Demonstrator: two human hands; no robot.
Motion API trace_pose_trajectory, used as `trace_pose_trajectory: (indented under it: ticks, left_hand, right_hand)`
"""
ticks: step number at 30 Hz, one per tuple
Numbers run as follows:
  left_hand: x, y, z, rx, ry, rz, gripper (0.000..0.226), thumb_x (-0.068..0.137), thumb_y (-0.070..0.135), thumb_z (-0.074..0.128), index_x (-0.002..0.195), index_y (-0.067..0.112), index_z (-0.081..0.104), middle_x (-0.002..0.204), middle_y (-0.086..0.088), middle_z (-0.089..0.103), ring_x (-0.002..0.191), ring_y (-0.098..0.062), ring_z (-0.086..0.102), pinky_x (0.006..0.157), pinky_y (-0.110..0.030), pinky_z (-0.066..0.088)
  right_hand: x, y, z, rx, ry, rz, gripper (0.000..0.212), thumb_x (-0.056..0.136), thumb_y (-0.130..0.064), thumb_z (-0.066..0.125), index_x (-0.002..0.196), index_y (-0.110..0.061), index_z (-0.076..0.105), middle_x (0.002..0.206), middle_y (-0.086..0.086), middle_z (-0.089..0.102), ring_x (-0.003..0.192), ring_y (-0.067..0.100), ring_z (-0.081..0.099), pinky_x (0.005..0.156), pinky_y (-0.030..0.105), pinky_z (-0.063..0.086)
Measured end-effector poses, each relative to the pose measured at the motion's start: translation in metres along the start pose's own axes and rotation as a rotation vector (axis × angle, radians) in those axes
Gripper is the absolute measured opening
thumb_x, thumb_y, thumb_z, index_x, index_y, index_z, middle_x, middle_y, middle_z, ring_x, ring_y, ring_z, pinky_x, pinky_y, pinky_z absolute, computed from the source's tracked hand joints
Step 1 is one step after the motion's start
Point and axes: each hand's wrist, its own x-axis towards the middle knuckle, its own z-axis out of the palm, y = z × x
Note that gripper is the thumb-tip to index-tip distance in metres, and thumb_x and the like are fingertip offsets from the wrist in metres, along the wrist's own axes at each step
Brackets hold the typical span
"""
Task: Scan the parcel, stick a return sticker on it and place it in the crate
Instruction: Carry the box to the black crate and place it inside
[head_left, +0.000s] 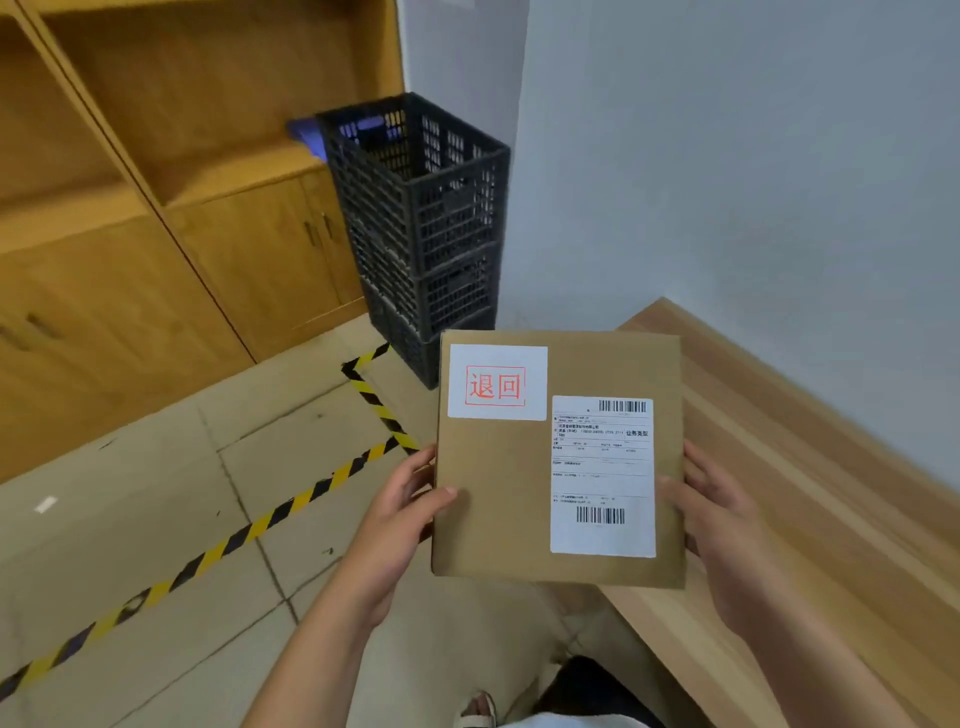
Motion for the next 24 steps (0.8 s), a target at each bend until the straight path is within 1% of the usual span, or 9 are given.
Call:
trace_pose_trajectory:
  ticks: [3, 6, 8, 12, 14, 17, 18, 21, 24]
  left_hand:
    - [0.006, 0.001, -0.022, -0.031, 0.067, -0.001, 0.042, 0.094, 0.017, 0.061, 0.128, 0.041, 0.056, 0.123, 0.021, 0.064, 0.110, 0.003, 0.061, 0.087, -0.027, 0.049]
    - [0.015, 0.006, -0.041, -0.042, 0.146, 0.009, 0.043, 0.094, 0.016, 0.061, 0.130, 0.039, 0.055, 0.124, 0.022, 0.063, 0.118, 0.001, 0.056, 0.093, -0.027, 0.046]
    - [0.026, 0.011, -0.053, -0.064, 0.192, -0.004, 0.043, 0.094, 0.015, 0.061, 0.129, 0.039, 0.056, 0.123, 0.021, 0.065, 0.116, 0.000, 0.058, 0.089, -0.024, 0.047]
    - [0.057, 0.030, -0.073, -0.080, 0.296, -0.041, 0.041, 0.092, 0.015, 0.063, 0.126, 0.037, 0.058, 0.124, 0.013, 0.068, 0.116, -0.007, 0.062, 0.085, -0.028, 0.047]
    - [0.074, 0.045, -0.080, -0.087, 0.335, -0.056, 0.040, 0.091, 0.017, 0.065, 0.125, 0.036, 0.058, 0.124, 0.011, 0.068, 0.117, -0.011, 0.062, 0.091, -0.035, 0.049]
    - [0.099, 0.070, -0.089, -0.078, 0.382, -0.063, 0.042, 0.085, 0.025, 0.069, 0.124, 0.037, 0.059, 0.123, 0.009, 0.070, 0.119, -0.017, 0.060, 0.103, -0.047, 0.046]
    - [0.107, 0.077, -0.092, -0.081, 0.400, -0.065, 0.041, 0.085, 0.026, 0.069, 0.123, 0.037, 0.060, 0.123, 0.009, 0.070, 0.119, -0.017, 0.060, 0.105, -0.049, 0.045]
    - [0.131, 0.091, -0.104, -0.099, 0.441, -0.062, 0.038, 0.086, 0.022, 0.067, 0.122, 0.035, 0.062, 0.123, 0.006, 0.071, 0.119, -0.019, 0.061, 0.104, -0.048, 0.046]
    - [0.154, 0.100, -0.117, -0.136, 0.472, -0.055, 0.037, 0.088, 0.017, 0.066, 0.123, 0.030, 0.062, 0.122, 0.005, 0.071, 0.118, -0.021, 0.063, 0.103, -0.048, 0.047]
  right_hand:
    - [0.021, -0.008, 0.032, -0.034, -0.095, 0.014, 0.036, 0.098, -0.008, 0.055, 0.116, -0.039, 0.062, 0.102, -0.016, 0.078, 0.083, 0.004, 0.075, 0.069, 0.032, 0.049]
    - [0.049, -0.016, 0.066, -0.035, -0.153, 0.039, 0.038, 0.097, -0.010, 0.058, 0.127, -0.033, 0.056, 0.110, -0.009, 0.076, 0.091, 0.010, 0.074, 0.072, 0.031, 0.051]
    - [0.070, -0.024, 0.091, -0.026, -0.195, 0.047, 0.039, 0.097, -0.008, 0.058, 0.130, -0.029, 0.055, 0.114, -0.007, 0.075, 0.097, 0.013, 0.072, 0.072, 0.030, 0.051]
    - [0.120, -0.044, 0.133, -0.018, -0.322, 0.030, 0.037, 0.096, -0.005, 0.058, 0.110, -0.039, 0.064, 0.102, -0.014, 0.078, 0.090, 0.008, 0.075, 0.073, 0.031, 0.054]
    - [0.146, -0.057, 0.150, -0.019, -0.377, 0.013, 0.038, 0.095, -0.004, 0.058, 0.108, -0.041, 0.064, 0.096, -0.018, 0.079, 0.086, 0.003, 0.075, 0.069, 0.027, 0.055]
    - [0.184, -0.076, 0.174, 0.003, -0.454, -0.006, 0.038, 0.095, 0.001, 0.057, 0.097, -0.036, 0.064, 0.080, -0.022, 0.078, 0.071, -0.004, 0.073, 0.054, 0.013, 0.053]
    - [0.196, -0.082, 0.183, -0.006, -0.473, -0.007, 0.039, 0.094, 0.002, 0.057, 0.094, -0.036, 0.064, 0.080, -0.022, 0.078, 0.071, -0.004, 0.073, 0.055, 0.013, 0.053]
    - [0.228, -0.091, 0.209, -0.023, -0.501, 0.015, 0.038, 0.094, -0.005, 0.063, 0.091, -0.043, 0.066, 0.092, -0.021, 0.078, 0.087, 0.005, 0.074, 0.075, 0.030, 0.055]
    - [0.256, -0.095, 0.233, -0.049, -0.495, 0.043, 0.033, 0.093, -0.015, 0.066, 0.098, -0.048, 0.067, 0.099, -0.023, 0.077, 0.104, 0.013, 0.070, 0.096, 0.045, 0.052]
